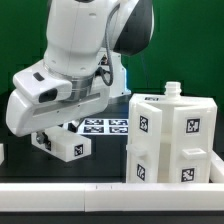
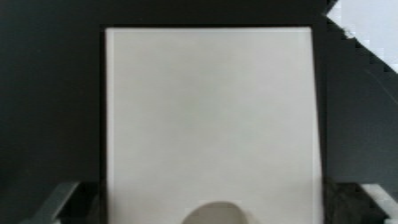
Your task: Assemble cabinet
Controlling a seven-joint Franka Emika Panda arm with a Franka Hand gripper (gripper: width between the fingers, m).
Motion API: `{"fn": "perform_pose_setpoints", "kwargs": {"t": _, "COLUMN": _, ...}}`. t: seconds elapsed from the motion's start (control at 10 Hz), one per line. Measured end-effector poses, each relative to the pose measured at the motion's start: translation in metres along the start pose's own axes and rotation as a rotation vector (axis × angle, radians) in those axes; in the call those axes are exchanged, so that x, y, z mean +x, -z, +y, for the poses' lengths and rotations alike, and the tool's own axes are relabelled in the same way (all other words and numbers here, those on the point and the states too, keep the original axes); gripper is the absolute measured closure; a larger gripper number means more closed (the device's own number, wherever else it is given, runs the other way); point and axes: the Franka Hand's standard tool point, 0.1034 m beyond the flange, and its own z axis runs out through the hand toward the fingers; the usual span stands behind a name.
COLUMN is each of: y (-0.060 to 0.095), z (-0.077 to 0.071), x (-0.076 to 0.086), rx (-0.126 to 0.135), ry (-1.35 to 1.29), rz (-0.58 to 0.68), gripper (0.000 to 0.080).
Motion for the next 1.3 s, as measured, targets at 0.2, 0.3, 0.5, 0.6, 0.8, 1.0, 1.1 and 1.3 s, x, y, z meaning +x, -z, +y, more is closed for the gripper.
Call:
{"fn": "perform_pose_setpoints", "kwargs": {"t": 0.2, "y": 0.0, "z": 0.0, "x": 0.0, "rx": 0.0, "ry": -0.011, "rz": -0.001, "gripper": 0.0246}}
{"fn": "perform_pose_setpoints", "kwargs": {"t": 0.3, "y": 0.0, "z": -0.002, "x": 0.0, "rx": 0.004, "ry": -0.029, "rz": -0.005, "gripper": 0.0246}}
{"fn": "perform_pose_setpoints", "kwargs": {"t": 0.5, "y": 0.006, "z": -0.007, "x": 0.0, "rx": 0.033, "ry": -0.068, "rz": -0.042, "gripper": 0.0246}}
{"fn": "perform_pose_setpoints", "kwargs": {"t": 0.6, "y": 0.01, "z": -0.007, "x": 0.0, "rx": 0.038, "ry": -0.07, "rz": -0.044, "gripper": 0.0246}}
{"fn": "perform_pose_setpoints", "kwargs": {"t": 0.8, "y": 0.026, "z": -0.006, "x": -0.002, "rx": 0.058, "ry": -0.075, "rz": -0.056, "gripper": 0.0246}}
{"fn": "perform_pose_setpoints", "kwargs": {"t": 1.0, "y": 0.043, "z": -0.002, "x": -0.007, "rx": 0.073, "ry": -0.085, "rz": -0.06, "gripper": 0.0246}}
{"fn": "perform_pose_setpoints", "kwargs": {"t": 1.1, "y": 0.048, "z": 0.0, "x": -0.007, "rx": 0.075, "ry": -0.089, "rz": -0.059, "gripper": 0.0246}}
{"fn": "perform_pose_setpoints", "kwargs": {"t": 1.3, "y": 0.053, "z": 0.0, "x": -0.007, "rx": 0.071, "ry": -0.089, "rz": -0.05, "gripper": 0.0246}}
